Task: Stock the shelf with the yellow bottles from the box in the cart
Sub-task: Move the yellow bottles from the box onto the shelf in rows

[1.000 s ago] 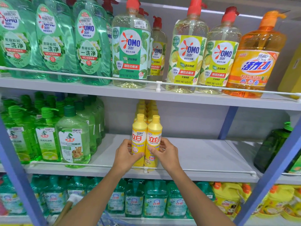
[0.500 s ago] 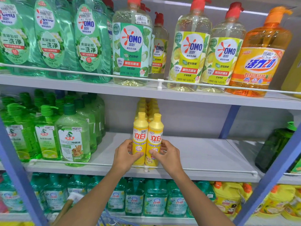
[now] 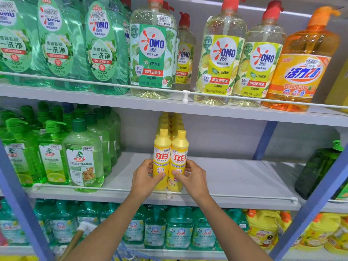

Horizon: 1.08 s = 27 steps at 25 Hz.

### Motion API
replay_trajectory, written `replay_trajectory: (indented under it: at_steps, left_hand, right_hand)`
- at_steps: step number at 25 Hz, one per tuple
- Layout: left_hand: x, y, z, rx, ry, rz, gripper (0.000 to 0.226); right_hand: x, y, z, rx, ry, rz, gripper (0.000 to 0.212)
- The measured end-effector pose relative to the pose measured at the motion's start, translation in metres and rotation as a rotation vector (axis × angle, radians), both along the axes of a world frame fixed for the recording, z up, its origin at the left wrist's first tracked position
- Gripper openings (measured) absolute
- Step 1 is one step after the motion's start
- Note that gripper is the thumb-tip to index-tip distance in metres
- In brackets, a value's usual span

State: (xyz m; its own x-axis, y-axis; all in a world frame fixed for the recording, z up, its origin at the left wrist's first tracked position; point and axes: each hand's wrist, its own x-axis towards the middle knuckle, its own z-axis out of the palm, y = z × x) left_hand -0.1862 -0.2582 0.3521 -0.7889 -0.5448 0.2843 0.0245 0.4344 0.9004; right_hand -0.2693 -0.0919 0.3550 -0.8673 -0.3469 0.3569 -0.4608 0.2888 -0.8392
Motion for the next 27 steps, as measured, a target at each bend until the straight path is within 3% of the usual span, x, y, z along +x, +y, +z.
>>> replay_trajectory:
  at_steps: [12, 17, 20, 23, 27]
  left_hand:
    - [0.005, 0.012, 0.007, -0.007, -0.028, 0.083, 0.053]
    - [0.007, 0.014, 0.023, -0.070, -0.216, 0.086, 0.064]
    - [0.022, 0.015, 0.024, -0.291, -0.425, 0.079, 0.075]
    - [0.056, 0.030, 0.018, -0.549, -0.577, -0.053, 0.070]
    - [0.106, 0.052, 0.006, -0.900, -0.708, -0.245, 0.082]
  right_hand:
    - [-0.002, 0.003, 0.011, 0.129, -0.029, 0.010, 0.055]
    - [-0.002, 0.006, 0.021, 0.224, -0.031, 0.009, 0.052]
    - [0.012, 0.021, 0.029, 0.370, 0.048, 0.052, 0.054]
    - [0.042, 0.048, 0.032, 0.603, 0.112, 0.111, 0.063]
    - [0.082, 0.081, 0.020, 0.848, 0.268, 0.153, 0.073]
